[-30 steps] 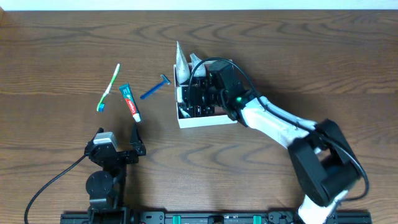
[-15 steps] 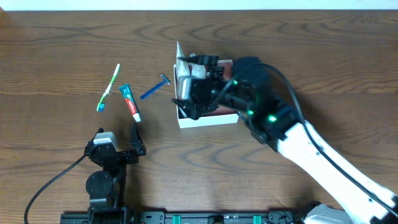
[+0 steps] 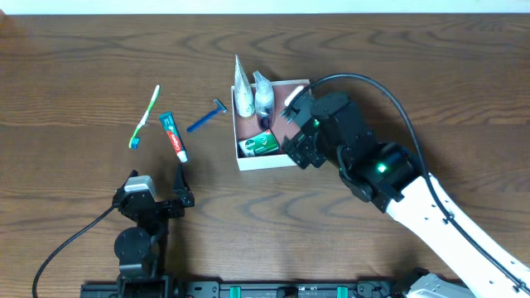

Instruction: Pack container

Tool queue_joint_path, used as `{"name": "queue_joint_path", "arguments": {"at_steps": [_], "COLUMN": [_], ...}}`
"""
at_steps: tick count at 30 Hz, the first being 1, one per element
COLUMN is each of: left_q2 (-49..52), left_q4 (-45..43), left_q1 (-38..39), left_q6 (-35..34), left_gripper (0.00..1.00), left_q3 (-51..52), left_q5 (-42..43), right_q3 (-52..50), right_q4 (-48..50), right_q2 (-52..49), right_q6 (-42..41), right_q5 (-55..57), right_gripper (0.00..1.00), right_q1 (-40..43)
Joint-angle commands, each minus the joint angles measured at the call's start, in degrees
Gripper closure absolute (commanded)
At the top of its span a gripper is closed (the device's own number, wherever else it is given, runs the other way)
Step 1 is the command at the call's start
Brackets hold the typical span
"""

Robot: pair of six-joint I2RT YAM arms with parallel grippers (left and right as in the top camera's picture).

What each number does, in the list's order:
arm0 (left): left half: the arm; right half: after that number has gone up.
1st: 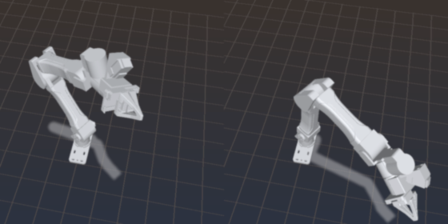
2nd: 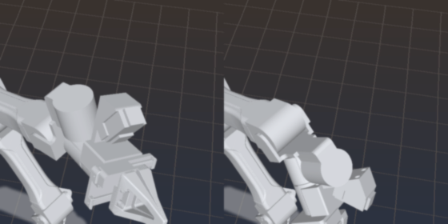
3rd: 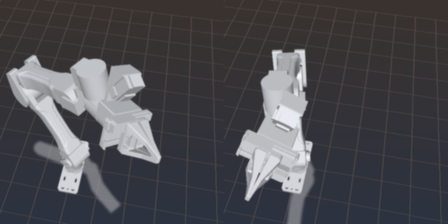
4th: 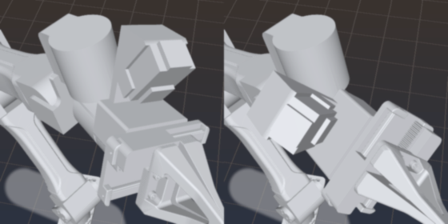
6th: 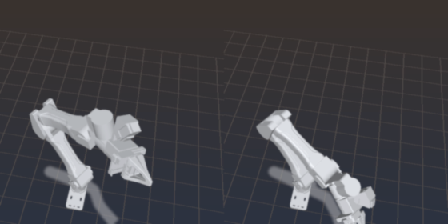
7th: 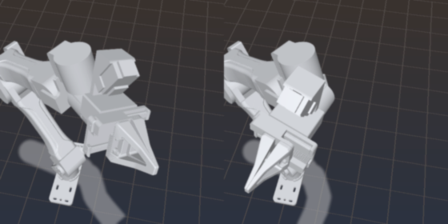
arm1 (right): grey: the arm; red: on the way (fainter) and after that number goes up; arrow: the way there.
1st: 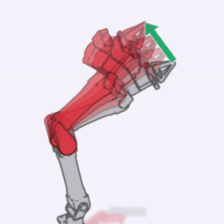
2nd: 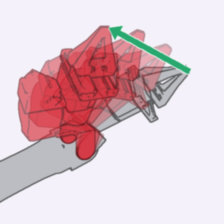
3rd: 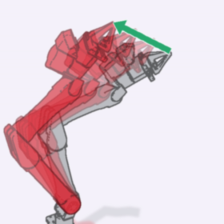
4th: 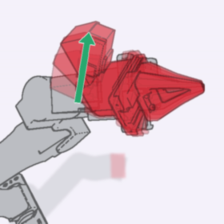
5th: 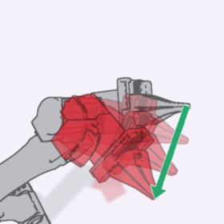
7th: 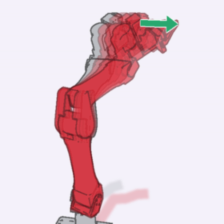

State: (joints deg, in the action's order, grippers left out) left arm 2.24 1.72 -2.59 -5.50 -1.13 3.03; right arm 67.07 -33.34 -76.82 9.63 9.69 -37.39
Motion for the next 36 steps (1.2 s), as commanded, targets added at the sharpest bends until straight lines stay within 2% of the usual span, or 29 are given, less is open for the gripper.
{"name": "queue_joint_path", "arguments": {"at_steps": [1, 5, 8, 17, 24, 36], "left_q2": [-0.13, -0.13, -0.13, -0.13, -0.13, -0.13], "left_q4": [2.14, 2.14, 2.14, 2.14, 2.14, 2.14], "left_q1": [-0.17, -0.17, -0.17, -0.17, -0.17, -0.17], "left_q6": [0.76, 0.76, 0.76, 0.76, 0.76, 0.76], "left_gripper": [0.02, 0.02, 0.02, 0.02, 0.02, 0.02], "left_q3": [0.9, 0.9, 0.9, 0.9, 0.9, 0.9], "left_q5": [-0.46, -0.46, -0.46, -0.46, -0.46, -0.46], "right_q3": [0.31, 0.31, 0.31, 0.31, 0.31, 0.31], "right_q4": [0.13, 0.0, 0.13, 0.02, -3.37, -9.16], "right_q2": [-1.16, -4.35, -8.07, -17.97, -18.36, -18.36], "right_q6": [-10.19, -18.6, -21.64, -26.36, -30.4, -30.62], "right_q5": [3.93, 2.29, -1.14, -5.68, -5.62, -5.03], "right_gripper": [0.01, 0.01, 0.01, 0.01, 0.01, 0.01], "right_q1": [3.48, 8.33, 10.34, 10.54, 10.54, 10.54]}}
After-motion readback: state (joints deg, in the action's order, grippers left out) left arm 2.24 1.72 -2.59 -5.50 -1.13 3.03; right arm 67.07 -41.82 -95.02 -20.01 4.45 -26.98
